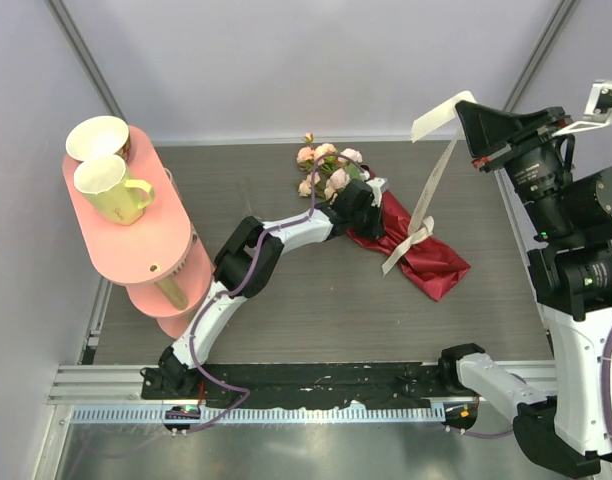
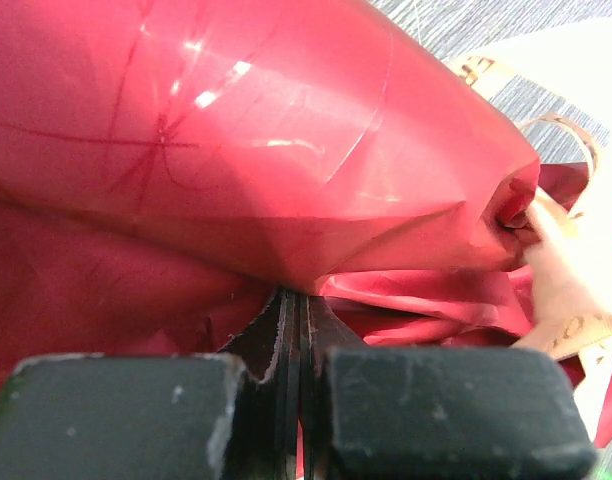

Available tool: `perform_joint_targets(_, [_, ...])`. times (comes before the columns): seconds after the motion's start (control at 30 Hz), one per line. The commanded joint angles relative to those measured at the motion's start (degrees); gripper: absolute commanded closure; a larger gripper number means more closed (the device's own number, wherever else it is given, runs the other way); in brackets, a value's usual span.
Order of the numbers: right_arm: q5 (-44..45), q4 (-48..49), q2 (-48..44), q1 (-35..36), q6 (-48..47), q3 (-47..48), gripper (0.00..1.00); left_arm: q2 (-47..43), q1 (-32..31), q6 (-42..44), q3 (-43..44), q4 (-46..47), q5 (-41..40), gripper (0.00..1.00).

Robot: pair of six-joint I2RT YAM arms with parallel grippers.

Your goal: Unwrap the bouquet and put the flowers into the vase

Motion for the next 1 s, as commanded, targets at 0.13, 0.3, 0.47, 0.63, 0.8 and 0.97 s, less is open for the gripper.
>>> perform_joint_targets(0.13, [-3.32, 2.26, -1.87, -0.04, 3.11, -7.41, 0.99, -0.85, 0.03, 1.22, 1.66, -0.48, 0.26, 0.97])
perform_joint_targets(0.3, [-15.71, 5.40, -3.89, 0.05, 7.68, -24.43, 0.99, -2.96, 0.12, 1.84, 0.61, 1.37, 1.15, 0.94])
perform_joint_targets(0.47, [-19.24, -0.18, -5.66, 0.75, 6.02, -32.91, 0.99, -2.69, 0.03, 1.66, 1.40, 0.67, 2.29, 0.93])
perform_joint_targets(0.63, [-20.57, -1.27, -2.59, 6.36, 9.18, -46.09, 0.99, -6.11, 0.12, 2.71, 0.17, 0.49, 2.90, 0.86])
perform_joint_targets(0.8, [-15.67, -0.21, 1.02, 20.84, 11.12, -54.79, 0.98, -11.04, 0.47, 4.65, -1.32, -1.88, 4.66, 0.69])
perform_joint_targets(0.97, [-1.70, -11.86, 0.24, 20.45, 5.85, -50.07, 0.43, -19.11, 0.73, 7.72, -6.85, -1.54, 6.41, 0.53])
